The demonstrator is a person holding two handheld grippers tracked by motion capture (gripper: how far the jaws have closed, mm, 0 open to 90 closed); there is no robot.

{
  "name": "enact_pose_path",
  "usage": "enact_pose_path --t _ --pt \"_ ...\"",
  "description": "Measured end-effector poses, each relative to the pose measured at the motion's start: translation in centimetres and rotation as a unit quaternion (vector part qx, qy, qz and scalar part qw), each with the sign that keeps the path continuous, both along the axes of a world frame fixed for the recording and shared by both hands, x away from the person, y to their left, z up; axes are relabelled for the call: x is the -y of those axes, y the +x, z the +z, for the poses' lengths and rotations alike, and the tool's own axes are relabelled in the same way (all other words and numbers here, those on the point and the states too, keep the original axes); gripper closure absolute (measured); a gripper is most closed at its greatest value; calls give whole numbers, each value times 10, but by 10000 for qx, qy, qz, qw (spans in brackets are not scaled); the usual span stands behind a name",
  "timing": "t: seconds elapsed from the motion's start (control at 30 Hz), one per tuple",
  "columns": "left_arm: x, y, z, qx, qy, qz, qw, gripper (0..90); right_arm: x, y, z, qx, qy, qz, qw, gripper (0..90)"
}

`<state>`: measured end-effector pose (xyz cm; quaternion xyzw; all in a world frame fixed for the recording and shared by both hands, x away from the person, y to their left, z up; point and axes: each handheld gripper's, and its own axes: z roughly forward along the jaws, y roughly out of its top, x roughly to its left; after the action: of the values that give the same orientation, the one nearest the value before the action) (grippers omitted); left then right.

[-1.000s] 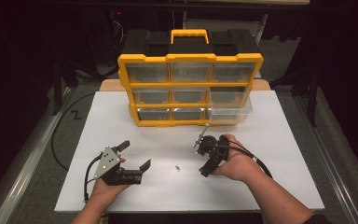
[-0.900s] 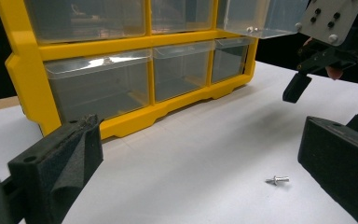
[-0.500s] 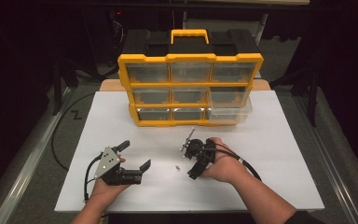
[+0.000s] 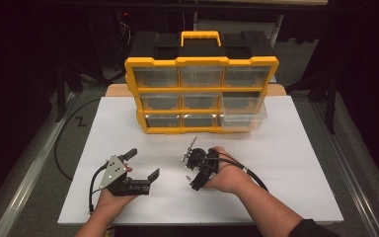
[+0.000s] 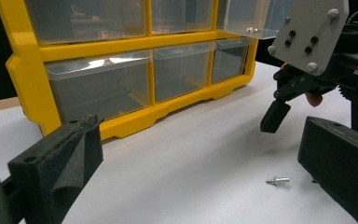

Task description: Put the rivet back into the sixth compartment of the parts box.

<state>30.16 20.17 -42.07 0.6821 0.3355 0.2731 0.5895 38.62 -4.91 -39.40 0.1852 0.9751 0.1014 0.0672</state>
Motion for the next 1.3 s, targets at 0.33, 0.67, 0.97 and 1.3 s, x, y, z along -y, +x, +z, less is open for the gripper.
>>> enact_pose_path --t 0.33,0.67,0.97,1.3 --pt "0 0 0 2 -9 5 10000 7 -9 0 -3 13 113 103 9999 253" --pt "-1 0 0 -8 6 9 10000 7 -17 0 -3 -95 130 345 9993 535" --pt "-1 0 0 -4 3 17 10000 7 -20 2 -6 -205 145 379 9990 706" --pt "-1 0 0 -3 -1 13 10000 7 -19 7 -6 -269 130 315 9991 825"
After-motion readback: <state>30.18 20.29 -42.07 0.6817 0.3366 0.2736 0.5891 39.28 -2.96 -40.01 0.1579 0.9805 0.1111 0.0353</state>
